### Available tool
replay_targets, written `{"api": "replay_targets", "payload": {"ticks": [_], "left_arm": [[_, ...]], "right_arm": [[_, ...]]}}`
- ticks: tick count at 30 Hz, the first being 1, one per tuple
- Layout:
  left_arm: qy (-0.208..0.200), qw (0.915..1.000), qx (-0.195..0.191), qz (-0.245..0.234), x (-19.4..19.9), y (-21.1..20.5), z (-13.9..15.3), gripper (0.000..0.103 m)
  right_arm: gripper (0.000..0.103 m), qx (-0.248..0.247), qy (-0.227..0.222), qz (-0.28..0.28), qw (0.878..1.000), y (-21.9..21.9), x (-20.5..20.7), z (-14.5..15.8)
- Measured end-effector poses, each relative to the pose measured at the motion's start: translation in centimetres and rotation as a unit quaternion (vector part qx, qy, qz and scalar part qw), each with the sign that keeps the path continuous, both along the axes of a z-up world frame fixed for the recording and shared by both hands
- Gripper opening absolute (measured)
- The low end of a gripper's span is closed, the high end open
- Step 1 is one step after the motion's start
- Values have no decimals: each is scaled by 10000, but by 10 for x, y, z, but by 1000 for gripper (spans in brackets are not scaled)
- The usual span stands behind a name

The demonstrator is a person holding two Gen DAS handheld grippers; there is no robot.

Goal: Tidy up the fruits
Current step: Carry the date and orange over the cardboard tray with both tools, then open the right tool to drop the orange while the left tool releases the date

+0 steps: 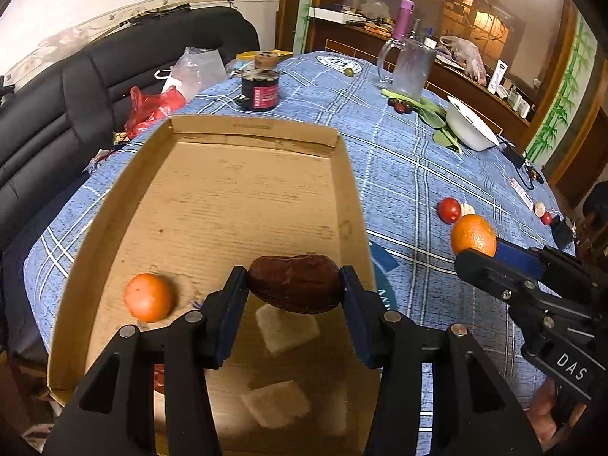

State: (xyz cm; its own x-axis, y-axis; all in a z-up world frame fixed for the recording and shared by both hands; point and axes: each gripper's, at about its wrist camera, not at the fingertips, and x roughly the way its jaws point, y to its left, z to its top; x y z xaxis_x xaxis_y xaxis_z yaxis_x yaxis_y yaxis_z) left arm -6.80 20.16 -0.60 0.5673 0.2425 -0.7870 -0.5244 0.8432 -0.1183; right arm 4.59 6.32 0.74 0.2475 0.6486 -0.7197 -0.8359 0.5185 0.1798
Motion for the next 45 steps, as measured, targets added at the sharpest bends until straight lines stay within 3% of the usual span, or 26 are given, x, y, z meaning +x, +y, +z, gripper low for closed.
{"api": "replay_targets", "payload": {"ticks": [11, 23, 30, 38, 41, 43, 45], "left_arm": [[91, 9992, -5, 381, -16, 47, 3, 47], [431, 9963, -152, 733, -14, 83, -15, 48], [664, 9940, -354, 794, -13, 90, -28, 48], [839, 9926, -332, 808, -10, 90, -30, 51], [920, 9915, -326, 863, -11, 90, -32, 53], [866, 9916, -351, 898, -13, 88, -32, 53], [819, 9915, -268, 978, -17, 86, -28, 53]], "right_arm": [[32, -69, 48, 438, 9990, 48, -16, -6], [32, -480, 75, 853, 9952, 113, -27, -35], [32, -757, 84, 887, 9931, 126, -26, -54], [34, -770, 73, 910, 9928, 125, -26, -55], [43, -751, -35, 910, 9930, 121, -30, -50], [55, -700, -89, 914, 9933, 119, -32, -45], [55, -643, -127, 907, 9937, 115, -34, -40]]}}
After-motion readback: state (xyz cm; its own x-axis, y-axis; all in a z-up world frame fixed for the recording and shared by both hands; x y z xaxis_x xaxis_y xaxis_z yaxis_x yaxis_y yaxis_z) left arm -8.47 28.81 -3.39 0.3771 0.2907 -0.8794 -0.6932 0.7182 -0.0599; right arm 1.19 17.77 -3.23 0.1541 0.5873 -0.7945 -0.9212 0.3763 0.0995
